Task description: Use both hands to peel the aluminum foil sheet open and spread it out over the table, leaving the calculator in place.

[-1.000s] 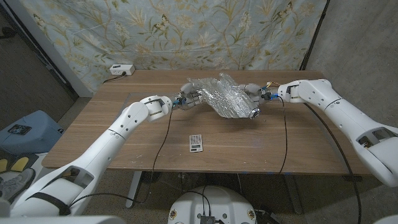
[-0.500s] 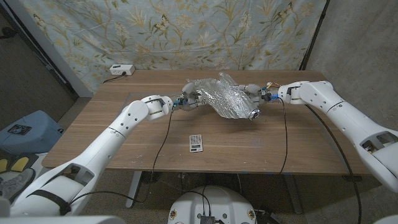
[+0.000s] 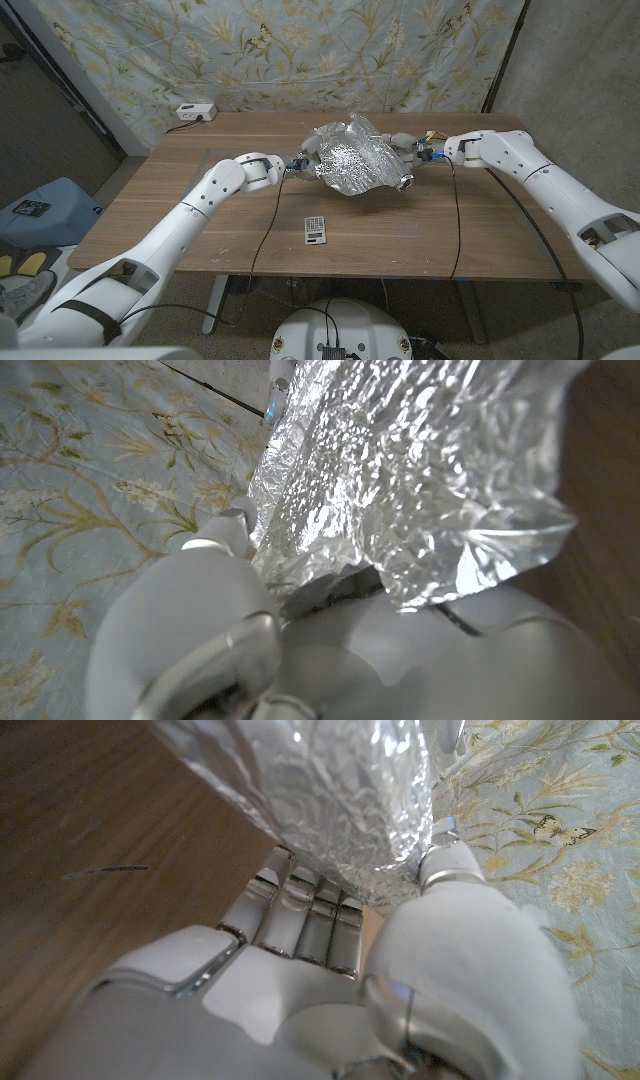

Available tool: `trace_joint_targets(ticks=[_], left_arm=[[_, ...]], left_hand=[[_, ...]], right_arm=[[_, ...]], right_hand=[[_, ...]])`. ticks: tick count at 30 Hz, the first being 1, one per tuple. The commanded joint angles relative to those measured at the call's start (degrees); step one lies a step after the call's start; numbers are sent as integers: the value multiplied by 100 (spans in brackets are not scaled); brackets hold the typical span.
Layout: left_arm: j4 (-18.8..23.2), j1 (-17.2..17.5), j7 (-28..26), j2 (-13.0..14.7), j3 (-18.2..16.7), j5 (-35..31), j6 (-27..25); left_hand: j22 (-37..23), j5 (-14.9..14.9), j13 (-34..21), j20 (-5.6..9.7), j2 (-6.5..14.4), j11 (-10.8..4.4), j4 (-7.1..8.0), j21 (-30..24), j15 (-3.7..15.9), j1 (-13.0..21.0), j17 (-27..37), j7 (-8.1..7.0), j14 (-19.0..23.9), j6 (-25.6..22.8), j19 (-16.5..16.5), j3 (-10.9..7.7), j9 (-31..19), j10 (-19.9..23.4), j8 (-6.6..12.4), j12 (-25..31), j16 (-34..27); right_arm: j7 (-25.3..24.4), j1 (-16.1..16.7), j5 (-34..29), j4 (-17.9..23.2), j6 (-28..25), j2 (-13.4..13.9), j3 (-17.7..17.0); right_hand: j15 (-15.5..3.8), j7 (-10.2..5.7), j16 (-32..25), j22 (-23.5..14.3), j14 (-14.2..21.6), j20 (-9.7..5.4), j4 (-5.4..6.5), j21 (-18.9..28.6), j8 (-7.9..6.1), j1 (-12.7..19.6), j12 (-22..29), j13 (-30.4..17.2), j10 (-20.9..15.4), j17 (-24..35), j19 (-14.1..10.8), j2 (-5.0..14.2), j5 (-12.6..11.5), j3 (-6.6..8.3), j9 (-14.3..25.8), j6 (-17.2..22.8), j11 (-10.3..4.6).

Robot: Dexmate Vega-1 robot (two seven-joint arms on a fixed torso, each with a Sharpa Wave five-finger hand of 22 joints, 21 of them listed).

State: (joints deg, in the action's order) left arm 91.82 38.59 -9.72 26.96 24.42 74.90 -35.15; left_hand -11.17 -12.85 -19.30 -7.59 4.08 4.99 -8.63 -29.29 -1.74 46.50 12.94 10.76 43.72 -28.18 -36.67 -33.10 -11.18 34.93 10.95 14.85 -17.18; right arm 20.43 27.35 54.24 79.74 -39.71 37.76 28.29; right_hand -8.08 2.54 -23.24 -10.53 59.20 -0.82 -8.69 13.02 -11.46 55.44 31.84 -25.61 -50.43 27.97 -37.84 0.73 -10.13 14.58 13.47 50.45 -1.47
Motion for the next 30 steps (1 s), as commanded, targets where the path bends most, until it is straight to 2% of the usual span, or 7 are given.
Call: trace_joint_targets(ticks=[1,13,19,21,23,27,30], left_arm=[[13,-14,-107,-39,27,58,-165],[67,66,-132,-10,-23,73,-108],[115,126,-188,-35,-46,48,1],[126,139,-219,-43,-53,51,21],[133,145,-186,-28,-51,34,42],[160,150,-219,-8,-49,33,32],[154,143,-191,3,-39,27,30]], left_hand=[[-16,-66,-39,16,60,-28,-54,-62,18,144,10,-20,84,-116,-105,-36,-10,151,76,65,-44],[-17,-99,-86,61,154,-131,-65,-122,88,228,-34,-114,237,-406,-190,-55,-11,378,169,164,-67],[-18,-125,-128,98,310,-289,-45,-166,180,272,-61,-225,368,-766,-230,-99,-13,687,273,288,-83],[-23,-123,-178,244,454,-506,-41,-284,409,332,-66,-318,745,-1236,-428,-133,-21,1072,407,440,-217],[-31,-125,-226,445,526,-610,-30,-420,553,352,-136,-348,995,-1543,-635,-210,-25,1356,465,539,-233],[-36,-111,-272,543,609,-774,15,-535,667,353,-163,-469,1288,-2027,-761,-290,-36,1757,594,677,-283],[-41,-84,-309,585,633,-841,67,-590,761,312,-167,-447,1477,-2203,-787,-311,-46,2009,624,767,-324]], right_arm=[[-139,-25,170,-183,-60,-246,-39],[-191,-55,244,-363,-121,-300,-74],[-228,-59,233,-390,-107,-267,-110],[-227,-54,231,-386,-99,-261,-115],[-241,-50,228,-381,-97,-248,-125],[-236,-48,226,-396,-77,-241,-137],[-224,-48,225,-408,-55,-238,-147]], right_hand=[[-407,2,35,-17,171,12,-9,58,-34,343,29,-22,-28,-2,-72,334,-31,-7,30,67,1],[-396,30,67,-18,148,49,21,63,-12,281,16,-22,26,3,-93,328,-22,-32,28,9,27],[-377,29,89,-18,109,56,22,60,-11,270,11,-15,38,11,-91,330,-22,-38,27,0,37],[-358,22,97,-18,113,58,22,59,-10,267,8,-11,43,3,-91,332,-22,-38,27,-3,29],[-359,23,101,-18,111,58,22,59,-9,267,5,-16,61,5,-91,335,-23,-38,26,-10,25],[-357,33,105,-18,105,62,21,56,-3,263,4,-11,63,13,-88,336,-23,-42,26,-28,18],[-359,27,114,-18,102,64,20,54,-3,262,-2,-5,73,10,-84,340,-24,-41,25,-31,18]])
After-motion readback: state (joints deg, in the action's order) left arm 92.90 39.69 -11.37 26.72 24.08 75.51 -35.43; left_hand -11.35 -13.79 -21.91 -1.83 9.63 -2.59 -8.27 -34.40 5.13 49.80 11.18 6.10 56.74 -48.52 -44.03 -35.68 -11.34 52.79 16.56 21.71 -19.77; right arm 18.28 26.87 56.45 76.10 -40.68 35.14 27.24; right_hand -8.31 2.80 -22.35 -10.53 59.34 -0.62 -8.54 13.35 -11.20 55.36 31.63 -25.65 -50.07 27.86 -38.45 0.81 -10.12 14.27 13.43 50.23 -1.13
